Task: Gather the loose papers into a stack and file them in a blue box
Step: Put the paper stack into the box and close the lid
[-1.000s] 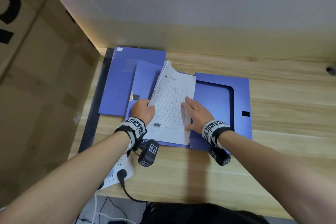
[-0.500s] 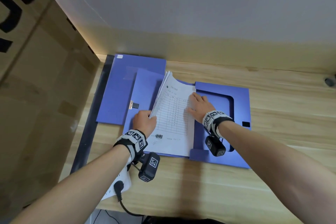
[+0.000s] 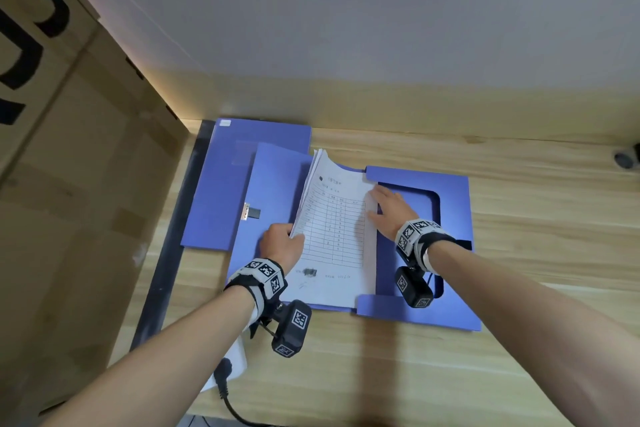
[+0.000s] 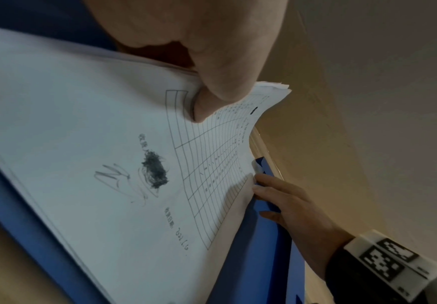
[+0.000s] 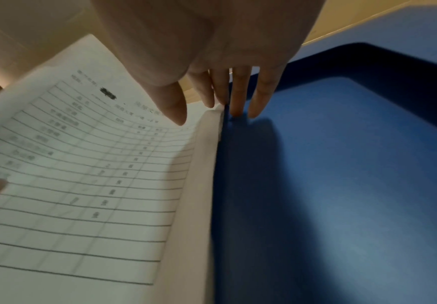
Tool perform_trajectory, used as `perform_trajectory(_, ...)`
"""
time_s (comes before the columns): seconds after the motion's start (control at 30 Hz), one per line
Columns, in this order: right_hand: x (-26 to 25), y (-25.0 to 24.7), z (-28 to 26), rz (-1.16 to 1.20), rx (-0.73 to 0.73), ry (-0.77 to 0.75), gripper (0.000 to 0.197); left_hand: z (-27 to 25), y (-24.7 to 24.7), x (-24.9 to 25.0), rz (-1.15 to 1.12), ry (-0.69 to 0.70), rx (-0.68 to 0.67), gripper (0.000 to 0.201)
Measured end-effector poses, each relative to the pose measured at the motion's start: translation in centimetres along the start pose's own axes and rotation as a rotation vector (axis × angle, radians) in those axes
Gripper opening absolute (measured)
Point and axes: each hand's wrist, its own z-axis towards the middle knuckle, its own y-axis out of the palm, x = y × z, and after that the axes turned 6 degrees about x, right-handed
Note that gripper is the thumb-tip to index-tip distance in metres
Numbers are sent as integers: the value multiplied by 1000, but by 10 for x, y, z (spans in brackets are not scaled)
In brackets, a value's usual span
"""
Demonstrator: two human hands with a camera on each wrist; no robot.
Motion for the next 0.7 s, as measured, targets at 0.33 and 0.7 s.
perform_trajectory(0.33,90,-27,-58,144,402,123,50,-19,62,20,-54,-33,-121,18)
perform_trajectory(0.7,121,-21,-84,-32,169,-14,58,-37,118,36,-260,-136,-203,16)
